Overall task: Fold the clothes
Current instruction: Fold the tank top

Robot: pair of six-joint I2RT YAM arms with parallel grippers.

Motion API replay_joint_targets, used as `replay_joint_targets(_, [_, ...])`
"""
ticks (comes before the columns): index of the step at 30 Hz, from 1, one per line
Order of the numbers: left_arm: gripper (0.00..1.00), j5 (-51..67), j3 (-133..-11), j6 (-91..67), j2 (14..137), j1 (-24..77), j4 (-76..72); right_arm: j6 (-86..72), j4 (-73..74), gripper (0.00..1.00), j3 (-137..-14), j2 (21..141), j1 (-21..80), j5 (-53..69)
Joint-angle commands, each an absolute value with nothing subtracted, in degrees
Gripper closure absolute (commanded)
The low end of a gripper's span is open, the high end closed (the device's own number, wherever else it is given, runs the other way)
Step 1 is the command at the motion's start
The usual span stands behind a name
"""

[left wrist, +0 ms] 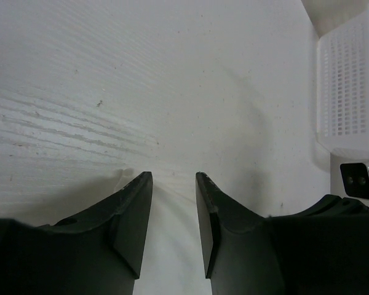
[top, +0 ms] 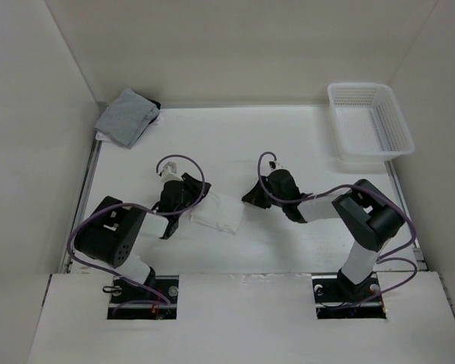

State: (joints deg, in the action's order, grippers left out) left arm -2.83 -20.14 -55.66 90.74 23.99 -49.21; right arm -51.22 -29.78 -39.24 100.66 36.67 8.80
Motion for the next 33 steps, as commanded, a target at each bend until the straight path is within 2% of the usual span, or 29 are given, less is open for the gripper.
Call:
replay_joint_targets(1, [0.66,-0.97,-18.29,-56.86,86.5,22.46,-53.97,-51.24,-31.47,0.97,-38.41,99.23,36.43,7.74])
replay_joint_targets(5, [0.6,-1.75,-15.39,-56.25,74.22,22.45,-49.94,-50.37,-30.94,0.94,-37.36,92.75,36.69,7.56])
replay_joint_targets(10, [0.52,-7.9,-14.77,-49.76,58.91,23.16,-33.27,-47.03,-26.91,0.85,-36.65,81.94,36.69,5.89])
replay_joint_targets(12, [0.48,-10.53,-14.77,-47.3,54.34,22.54,-24.91,-44.92,-25.06,0.75,-35.95,77.72,36.69,3.97])
replay_joint_targets(16, [0.39,-14.06,-13.36,-43.33,47.12,21.84,-13.38,-40.97,-25.04,0.51,-33.41,71.38,36.17,-1.48])
replay_joint_targets(20, [0.33,-14.76,-11.43,-43.85,38.35,21.49,-4.95,-39.55,-32.31,0.35,-27.01,67.68,35.81,-7.45])
replay_joint_targets(26, [0.3,-17.13,-14.32,-44.48,31.03,18.16,5.7,-40.34,-35.51,0.28,-21.98,63.99,32.31,-11.07])
replay_joint_targets(33, [0.3,-10.47,-14.33,-43.95,36.12,11.73,3.7,-44.03,-35.59,0.26,-19.6,62.58,26.85,-9.67])
